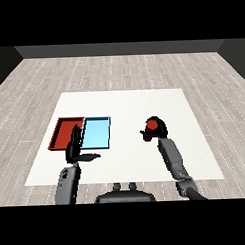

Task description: Pick the red can and put it in the red box

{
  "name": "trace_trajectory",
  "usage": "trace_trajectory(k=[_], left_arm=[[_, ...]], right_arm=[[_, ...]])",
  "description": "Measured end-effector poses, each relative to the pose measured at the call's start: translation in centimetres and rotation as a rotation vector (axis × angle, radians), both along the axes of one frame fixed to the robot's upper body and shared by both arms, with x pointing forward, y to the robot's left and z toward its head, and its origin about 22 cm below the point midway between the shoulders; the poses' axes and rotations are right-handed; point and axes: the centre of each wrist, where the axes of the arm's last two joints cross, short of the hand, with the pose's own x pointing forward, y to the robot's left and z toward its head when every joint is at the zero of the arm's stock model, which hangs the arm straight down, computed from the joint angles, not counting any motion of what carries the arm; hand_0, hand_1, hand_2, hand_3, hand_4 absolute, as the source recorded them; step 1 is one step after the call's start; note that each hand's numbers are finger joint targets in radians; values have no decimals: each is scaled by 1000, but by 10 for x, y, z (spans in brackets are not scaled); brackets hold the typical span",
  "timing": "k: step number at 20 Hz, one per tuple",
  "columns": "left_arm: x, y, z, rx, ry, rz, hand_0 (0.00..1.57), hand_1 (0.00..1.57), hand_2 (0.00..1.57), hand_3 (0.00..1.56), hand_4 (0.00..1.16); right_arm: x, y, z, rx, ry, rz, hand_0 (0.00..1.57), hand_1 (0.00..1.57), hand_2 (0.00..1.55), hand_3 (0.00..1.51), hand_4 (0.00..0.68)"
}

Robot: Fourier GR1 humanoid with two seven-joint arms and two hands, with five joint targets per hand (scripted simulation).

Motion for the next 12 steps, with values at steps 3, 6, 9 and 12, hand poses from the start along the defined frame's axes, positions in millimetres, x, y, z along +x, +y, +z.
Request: trace_trajectory(k=[3,6,9,12], left_arm=[[4,-8,-1,7,18,-33,0,0,0,0,0],[11,-25,2,5,29,-81,0,0,0,0,0],[16,-44,1,-1,47,-121,0,0,0,0,0],[20,-63,8,-13,66,-166,0,0,0,0,0]], right_arm=[[-1,2,13,2,-31,3,1437,1437,1449,1414,649],[-2,6,24,9,-51,-1,1432,1432,1444,1419,653],[-2,13,33,18,-62,3,1429,1429,1443,1421,649],[-5,21,38,25,-76,15,1425,1425,1443,1423,662]])
